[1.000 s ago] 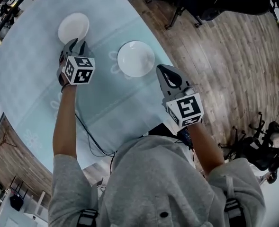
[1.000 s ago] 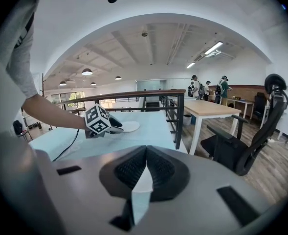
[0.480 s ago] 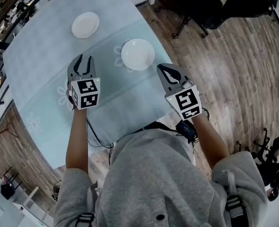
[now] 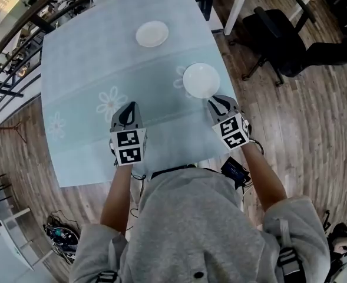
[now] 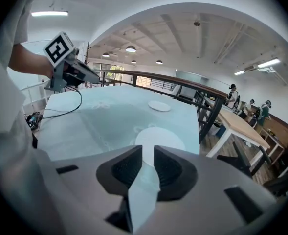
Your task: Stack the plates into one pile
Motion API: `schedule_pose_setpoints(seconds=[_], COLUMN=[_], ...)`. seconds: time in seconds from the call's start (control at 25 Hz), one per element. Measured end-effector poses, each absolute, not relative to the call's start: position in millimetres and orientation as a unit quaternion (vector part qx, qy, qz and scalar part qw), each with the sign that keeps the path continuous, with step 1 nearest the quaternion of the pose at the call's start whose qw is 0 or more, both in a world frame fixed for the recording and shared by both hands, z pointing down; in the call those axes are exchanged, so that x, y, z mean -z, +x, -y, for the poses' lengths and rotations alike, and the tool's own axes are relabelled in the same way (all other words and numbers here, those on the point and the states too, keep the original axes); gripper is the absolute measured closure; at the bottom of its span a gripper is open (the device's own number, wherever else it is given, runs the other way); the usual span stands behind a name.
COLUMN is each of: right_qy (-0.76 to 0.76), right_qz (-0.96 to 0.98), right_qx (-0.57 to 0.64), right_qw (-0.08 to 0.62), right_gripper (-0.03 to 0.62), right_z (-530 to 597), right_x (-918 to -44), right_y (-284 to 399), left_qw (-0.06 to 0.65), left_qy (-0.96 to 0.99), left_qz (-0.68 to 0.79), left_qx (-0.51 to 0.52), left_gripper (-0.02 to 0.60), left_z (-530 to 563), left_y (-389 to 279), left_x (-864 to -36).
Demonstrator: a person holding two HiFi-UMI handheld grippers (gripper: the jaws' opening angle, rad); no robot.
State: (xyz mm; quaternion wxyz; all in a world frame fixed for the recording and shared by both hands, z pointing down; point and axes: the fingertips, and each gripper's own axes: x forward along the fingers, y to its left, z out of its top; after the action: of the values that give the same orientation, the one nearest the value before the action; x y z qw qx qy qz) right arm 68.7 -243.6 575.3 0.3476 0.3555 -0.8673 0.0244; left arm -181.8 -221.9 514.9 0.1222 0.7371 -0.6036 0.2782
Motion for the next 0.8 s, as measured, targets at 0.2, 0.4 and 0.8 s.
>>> schedule_pose_setpoints(seconds=[0.2,0.4,0.8], right_qy=[0.323,0.283,0.218], right_qz=[0.860,0.838,0.811], right_qx=[0.013,0.070,0.149], right_qw=[0.394,0.461,0.522], right_gripper=[0.502,0.497,0.482], right_z=[251,267,264], right_x=[-604,-642,-660], right_y=[52,43,32], left_qw=[0.166,0.180,0.199], left_qy=[0.715,0.704,0.684], left_qz=[0.632,0.645,0.659], left_qx=[-0.250,-0.237,-0.240], left_gripper=[0.563,0.562,0.562], left_z=[188,174,147], left_y=[-202,-216,-237], left_x=[-519,-527,-533])
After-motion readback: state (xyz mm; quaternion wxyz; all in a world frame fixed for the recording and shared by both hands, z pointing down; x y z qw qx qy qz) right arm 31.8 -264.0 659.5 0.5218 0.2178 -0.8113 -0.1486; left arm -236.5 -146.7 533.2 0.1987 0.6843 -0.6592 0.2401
